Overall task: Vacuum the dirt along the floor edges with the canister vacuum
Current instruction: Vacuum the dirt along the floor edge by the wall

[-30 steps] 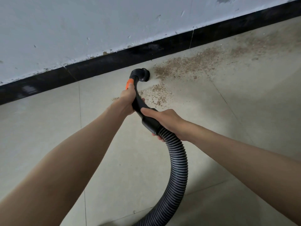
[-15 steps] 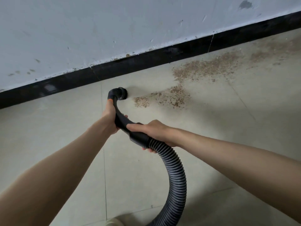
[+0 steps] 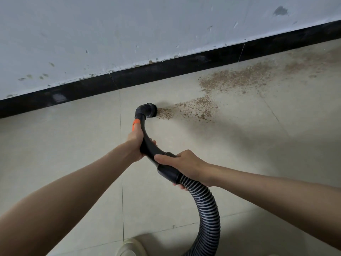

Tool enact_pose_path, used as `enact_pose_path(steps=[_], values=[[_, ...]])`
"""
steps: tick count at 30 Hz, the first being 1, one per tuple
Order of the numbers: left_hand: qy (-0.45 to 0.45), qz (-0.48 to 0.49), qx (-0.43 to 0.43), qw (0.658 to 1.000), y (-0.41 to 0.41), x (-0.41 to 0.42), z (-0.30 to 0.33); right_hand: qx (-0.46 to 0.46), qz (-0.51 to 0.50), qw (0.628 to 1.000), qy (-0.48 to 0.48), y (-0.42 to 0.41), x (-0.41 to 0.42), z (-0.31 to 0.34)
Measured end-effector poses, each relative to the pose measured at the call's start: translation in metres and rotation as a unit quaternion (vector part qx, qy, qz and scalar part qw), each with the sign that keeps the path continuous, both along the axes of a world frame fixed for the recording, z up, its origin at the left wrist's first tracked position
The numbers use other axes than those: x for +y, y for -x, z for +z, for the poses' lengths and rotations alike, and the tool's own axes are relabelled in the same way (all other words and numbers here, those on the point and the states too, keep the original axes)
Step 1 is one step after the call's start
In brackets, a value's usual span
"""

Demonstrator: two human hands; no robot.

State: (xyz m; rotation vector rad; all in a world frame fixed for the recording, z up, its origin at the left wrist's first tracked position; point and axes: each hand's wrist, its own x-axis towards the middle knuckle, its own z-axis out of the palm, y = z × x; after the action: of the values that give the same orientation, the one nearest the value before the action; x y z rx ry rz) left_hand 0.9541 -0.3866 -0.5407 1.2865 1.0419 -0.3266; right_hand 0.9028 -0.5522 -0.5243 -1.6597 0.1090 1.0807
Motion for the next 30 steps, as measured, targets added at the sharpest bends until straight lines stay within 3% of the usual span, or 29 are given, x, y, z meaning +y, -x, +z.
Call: enact_pose_path(steps=[30], values=[[-0.039, -0.096, -0.002, 0.995, -0.033, -0.061, -0.006, 0.012, -0.096, 0.995, -0.022, 0.002, -0.052, 0.001]])
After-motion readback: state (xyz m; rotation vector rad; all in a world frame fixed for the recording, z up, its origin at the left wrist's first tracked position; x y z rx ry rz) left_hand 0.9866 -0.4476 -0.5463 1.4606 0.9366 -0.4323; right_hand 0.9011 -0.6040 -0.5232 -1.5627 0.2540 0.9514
